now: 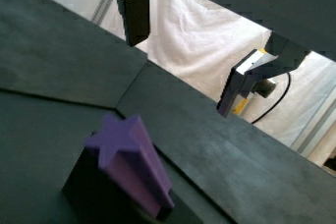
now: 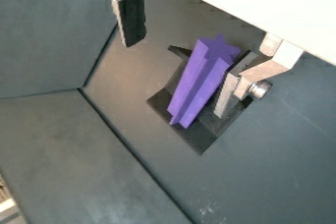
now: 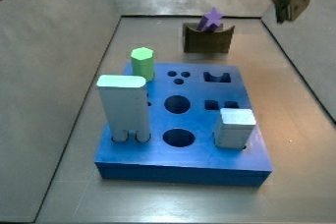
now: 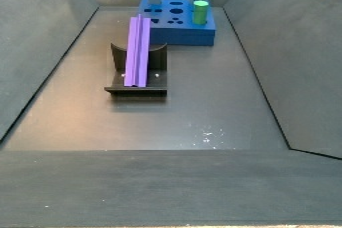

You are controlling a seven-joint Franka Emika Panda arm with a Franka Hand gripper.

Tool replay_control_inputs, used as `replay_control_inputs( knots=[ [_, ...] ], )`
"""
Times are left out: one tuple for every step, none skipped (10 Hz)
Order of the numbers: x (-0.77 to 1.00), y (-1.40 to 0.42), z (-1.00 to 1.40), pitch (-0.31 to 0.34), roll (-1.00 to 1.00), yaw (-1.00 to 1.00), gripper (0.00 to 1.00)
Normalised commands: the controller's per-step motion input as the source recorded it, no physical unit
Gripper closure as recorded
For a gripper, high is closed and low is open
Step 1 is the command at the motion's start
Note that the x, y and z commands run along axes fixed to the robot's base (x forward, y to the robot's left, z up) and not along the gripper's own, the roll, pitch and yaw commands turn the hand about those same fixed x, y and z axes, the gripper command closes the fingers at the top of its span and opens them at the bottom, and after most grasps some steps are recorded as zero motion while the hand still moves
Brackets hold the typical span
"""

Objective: Pick up the star object. Move up. Place the star object on the fixture. Regrasp the star object. Move to above the board. Insert the star object.
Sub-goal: Regrasp the star object.

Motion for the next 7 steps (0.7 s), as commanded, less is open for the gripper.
replay_control_inputs(
  knots=[
    [0.10, 0.02, -1.00, -0.135, 0.09, 0.09, 0.00],
    [0.11, 0.02, -1.00, -0.139, 0.09, 0.05, 0.00],
    [0.11, 0.01, -1.00, -0.129, 0.09, 0.01, 0.00],
    [0.11, 0.01, -0.96, -0.115, 0.09, -0.02, 0.00],
    [0.09, 0.00, -0.73, -0.074, 0.09, -0.05, 0.00],
    [0.08, 0.00, -0.64, -0.055, 0.08, -0.06, 0.00],
    [0.07, 0.00, -0.50, -0.035, 0.08, -0.06, 0.00]
  ],
)
